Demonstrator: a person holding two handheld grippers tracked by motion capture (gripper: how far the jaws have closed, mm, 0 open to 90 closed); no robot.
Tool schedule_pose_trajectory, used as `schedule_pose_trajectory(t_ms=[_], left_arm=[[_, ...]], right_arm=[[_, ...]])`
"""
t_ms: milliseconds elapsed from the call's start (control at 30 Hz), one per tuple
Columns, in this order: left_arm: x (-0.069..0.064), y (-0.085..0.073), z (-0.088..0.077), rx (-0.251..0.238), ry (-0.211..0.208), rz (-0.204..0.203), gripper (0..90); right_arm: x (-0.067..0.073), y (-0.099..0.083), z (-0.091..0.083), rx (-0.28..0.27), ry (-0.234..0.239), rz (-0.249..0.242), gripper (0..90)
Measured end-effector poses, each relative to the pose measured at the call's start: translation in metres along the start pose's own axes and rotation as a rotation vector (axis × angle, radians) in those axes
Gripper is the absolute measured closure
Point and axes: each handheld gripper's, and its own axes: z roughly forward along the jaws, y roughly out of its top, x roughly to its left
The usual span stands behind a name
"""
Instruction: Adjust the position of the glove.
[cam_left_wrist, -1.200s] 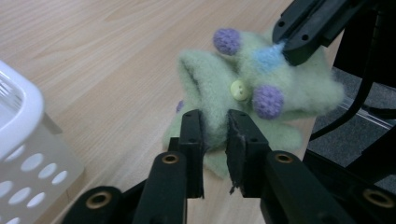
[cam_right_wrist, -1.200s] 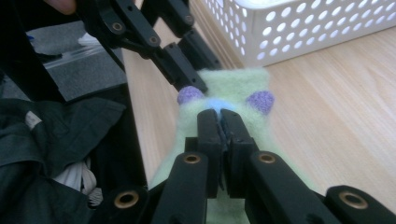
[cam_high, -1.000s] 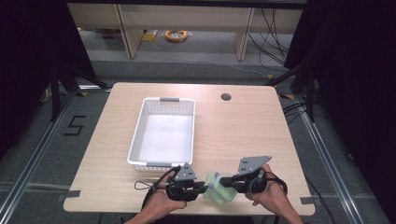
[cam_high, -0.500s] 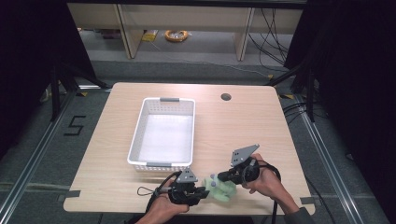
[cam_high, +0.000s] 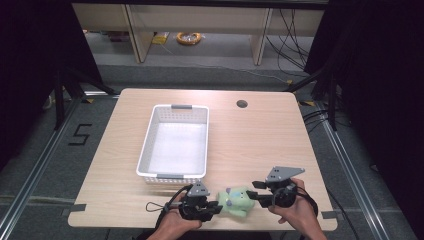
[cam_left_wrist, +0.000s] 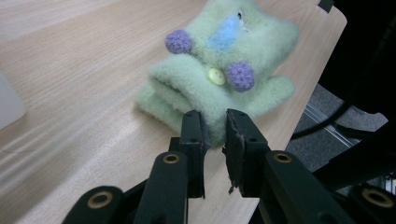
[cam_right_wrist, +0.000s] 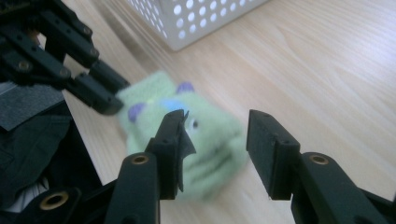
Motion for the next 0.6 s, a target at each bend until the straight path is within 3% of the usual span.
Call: schedule_pose_trajectory(t_ms=[67, 100, 233, 333, 367, 500, 533, 600], left_arm=[[0.000, 0.000, 0.000, 0.008, 0.014, 0.003, 76.0], [-0.001, -0.001, 0.000, 0.001, 0.005, -0.010, 76.0], [0.000, 0.000, 0.000, 0.004, 0.000, 0.007, 76.1], [0.000, -0.001, 0.001, 0.004, 0.001, -0.003, 76.1], [-0.001, -0.001, 0.000, 0.001, 0.003, 0.000, 76.2], [-0.002, 0.000, 0.001, 0.001, 0.000, -0.003, 77.1], [-0.002, 0.000, 0.001, 0.002, 0.000, 0.012, 78.1], [-0.002, 0.000, 0.000, 0.003, -0.001, 0.021, 79.5]], right_arm=[[0.004, -0.008, -0.003, 0.001, -0.013, -0.004, 55.5], [0.008, -0.012, -0.005, 0.007, -0.002, 0.025, 55.5], [0.014, -0.023, -0.004, 0.019, 0.008, 0.024, 55.2], [0.016, -0.027, 0.001, 0.042, 0.017, 0.020, 57.4], [0.016, -0.030, 0.010, 0.057, 0.011, 0.015, 62.8], [0.013, -0.032, 0.014, 0.099, 0.018, 0.014, 76.5], [0.012, -0.032, 0.017, 0.075, 0.020, 0.005, 81.6], [0.009, -0.030, 0.015, 0.077, 0.037, -0.019, 83.9]])
